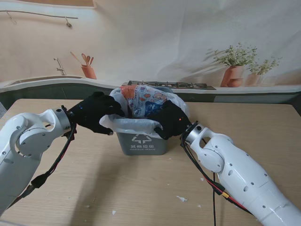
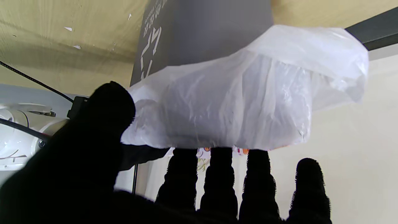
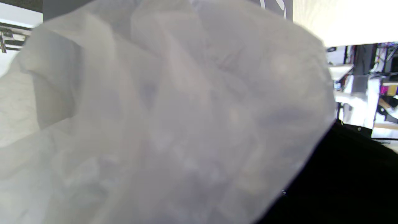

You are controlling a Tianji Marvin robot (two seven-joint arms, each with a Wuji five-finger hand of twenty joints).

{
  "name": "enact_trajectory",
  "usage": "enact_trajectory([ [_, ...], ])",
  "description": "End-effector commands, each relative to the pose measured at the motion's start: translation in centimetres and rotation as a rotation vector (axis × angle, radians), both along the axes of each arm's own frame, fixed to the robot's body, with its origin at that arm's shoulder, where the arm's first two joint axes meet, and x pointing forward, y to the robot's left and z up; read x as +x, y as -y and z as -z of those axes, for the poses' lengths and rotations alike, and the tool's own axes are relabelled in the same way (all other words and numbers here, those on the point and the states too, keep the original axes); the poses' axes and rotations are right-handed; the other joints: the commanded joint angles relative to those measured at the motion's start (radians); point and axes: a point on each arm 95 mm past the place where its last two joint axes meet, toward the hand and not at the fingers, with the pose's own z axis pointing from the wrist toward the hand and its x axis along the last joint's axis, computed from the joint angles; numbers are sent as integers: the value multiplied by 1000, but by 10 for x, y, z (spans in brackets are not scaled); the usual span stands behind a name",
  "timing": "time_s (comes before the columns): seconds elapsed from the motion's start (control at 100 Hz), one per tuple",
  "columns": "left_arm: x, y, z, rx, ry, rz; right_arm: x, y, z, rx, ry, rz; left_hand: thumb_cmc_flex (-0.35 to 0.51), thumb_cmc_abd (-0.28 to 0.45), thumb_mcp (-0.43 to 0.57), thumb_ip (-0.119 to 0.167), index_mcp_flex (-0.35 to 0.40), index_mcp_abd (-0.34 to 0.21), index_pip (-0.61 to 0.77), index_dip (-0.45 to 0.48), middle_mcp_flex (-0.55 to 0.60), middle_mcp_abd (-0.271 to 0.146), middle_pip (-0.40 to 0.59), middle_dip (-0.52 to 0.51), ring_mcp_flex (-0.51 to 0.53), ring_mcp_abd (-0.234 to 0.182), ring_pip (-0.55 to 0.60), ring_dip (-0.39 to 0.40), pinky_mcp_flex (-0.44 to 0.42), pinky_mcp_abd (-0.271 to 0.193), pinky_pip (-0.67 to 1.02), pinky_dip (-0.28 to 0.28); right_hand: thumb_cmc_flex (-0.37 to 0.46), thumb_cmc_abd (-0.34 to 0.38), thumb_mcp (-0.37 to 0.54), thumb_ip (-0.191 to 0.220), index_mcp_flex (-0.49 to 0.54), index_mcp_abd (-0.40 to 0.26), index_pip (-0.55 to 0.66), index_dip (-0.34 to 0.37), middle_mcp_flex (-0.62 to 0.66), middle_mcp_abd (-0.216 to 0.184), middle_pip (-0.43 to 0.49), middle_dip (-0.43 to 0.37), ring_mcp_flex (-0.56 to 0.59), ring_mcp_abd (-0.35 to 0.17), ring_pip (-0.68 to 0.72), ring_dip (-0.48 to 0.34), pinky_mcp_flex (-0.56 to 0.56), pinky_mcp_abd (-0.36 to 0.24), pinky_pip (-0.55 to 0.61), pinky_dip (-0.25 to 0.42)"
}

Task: Fit the garbage bag over the bin

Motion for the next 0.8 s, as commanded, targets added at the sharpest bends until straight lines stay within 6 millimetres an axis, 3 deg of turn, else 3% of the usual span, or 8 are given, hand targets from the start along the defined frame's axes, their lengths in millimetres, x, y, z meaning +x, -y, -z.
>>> enact_trajectory([
  [0.0,2,1,6,21,-20,-3,-3,-4,4,-7,-15,-8,-13,-26,64,-42,14,-2,31,7,23,-34,21,-3,-5,-16,-9,-17,-11,-11,-16,-5,26,29,54,14,-11,-69,22,-17,1,-24,34,-1,8,-21,15,1,-12,21,30,13],
  [0.19,7,7,14,8,-30,-7,-4,-2,1,-11,-17,-20,51,1,164,-44,213,-59,206,91,212,-55,104,64,94,-14,55,-4,-9,-1,55,-16,-49,66,-17,21,-104,-68,-21,-58,-104,-54,-16,-25,-66,-22,-32,-6,-52,19,0,0],
  [0.23,8,8,16,-4,-29,-8,-4,-2,0,-13,-16,-23,118,-24,124,-100,252,-87,263,95,258,-58,116,82,126,-10,76,4,-11,2,84,-30,-88,88,-48,30,-141,-60,-36,-74,-150,-62,-38,-39,-93,-22,-50,-6,-66,17,-11,-5],
  [0.34,9,12,18,-21,-12,-12,-6,1,-3,-10,1,-32,209,-44,55,-110,322,-129,442,50,350,-62,147,116,204,-2,123,24,-12,10,167,-57,-188,174,-111,123,-209,-13,-136,-28,-284,-64,-63,-92,-199,-19,-96,11,-111,6,-29,-11],
  [0.38,10,13,19,-23,-11,-14,-7,2,-4,-10,14,-36,214,-31,60,-111,359,-137,479,47,386,-66,154,121,230,-3,135,27,-15,12,196,-49,-221,212,-133,199,-240,0,-185,72,-338,-64,-57,-121,-242,-20,-109,22,-130,-1,-40,-4],
  [0.4,10,14,20,-25,-14,-15,-7,3,-5,-10,19,-37,217,-30,62,-110,371,-139,489,49,397,-67,157,122,241,-2,139,29,-14,12,200,-48,-233,222,-140,211,-256,2,-196,92,-361,-63,-61,-126,-261,-21,-114,23,-139,-2,-45,-3],
  [0.62,9,20,20,-21,-20,-17,-10,12,-14,29,42,-59,230,-31,88,-108,401,-123,573,104,465,-77,172,180,306,-4,175,44,-21,14,261,-32,-304,307,-295,232,-493,30,-234,116,-661,-56,-92,-194,-495,-35,-184,18,-226,-32,-137,14],
  [0.79,8,24,20,-15,-33,-20,-15,19,-30,67,80,-98,235,-31,100,-106,405,-112,583,133,487,-78,156,227,321,-6,182,51,-23,17,277,-29,-318,323,-308,235,-571,48,-267,90,-782,-64,-142,-260,-629,-57,-296,-32,-265,-47,-251,38],
])
